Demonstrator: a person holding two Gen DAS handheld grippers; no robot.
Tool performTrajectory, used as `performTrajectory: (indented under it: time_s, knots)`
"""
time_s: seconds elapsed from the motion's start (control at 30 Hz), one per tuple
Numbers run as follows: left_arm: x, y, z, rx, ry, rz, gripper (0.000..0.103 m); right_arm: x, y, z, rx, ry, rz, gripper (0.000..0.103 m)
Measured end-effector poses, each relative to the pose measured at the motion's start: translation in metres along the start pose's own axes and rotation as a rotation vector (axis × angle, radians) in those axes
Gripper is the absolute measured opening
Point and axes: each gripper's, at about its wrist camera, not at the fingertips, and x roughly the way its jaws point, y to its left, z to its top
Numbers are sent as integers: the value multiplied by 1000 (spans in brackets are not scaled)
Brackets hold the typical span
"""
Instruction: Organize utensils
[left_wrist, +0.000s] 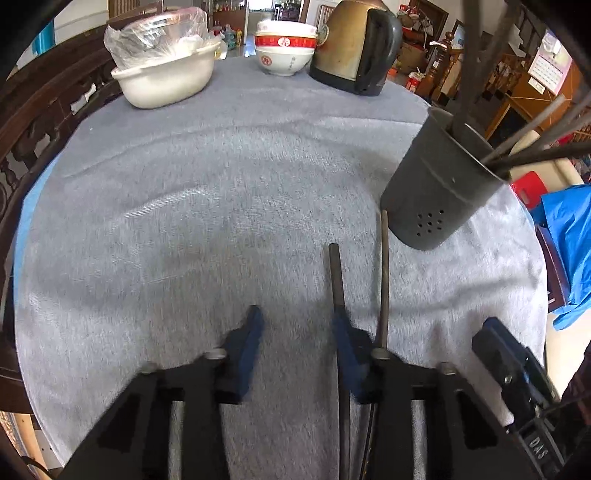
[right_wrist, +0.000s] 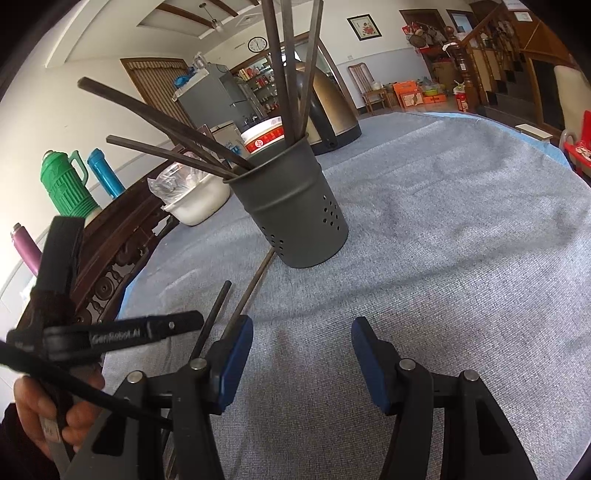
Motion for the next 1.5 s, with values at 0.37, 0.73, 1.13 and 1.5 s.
performTrajectory:
  time_s: [0.37,0.73,1.13,1.5]
  knots:
    - [-4,-3,12,-40,5,-43,29,1,0,0,-1,4,1,60]
    - [8,-11,17,-27,21,-52,29,3,0,0,-5,10,1,60]
    - [19,3,17,23,61,-75,8,12,4,0,-6,77,-18,44]
    - [7,38,14,-18,55,-104,8,50,72,23,-124,165,-52,40]
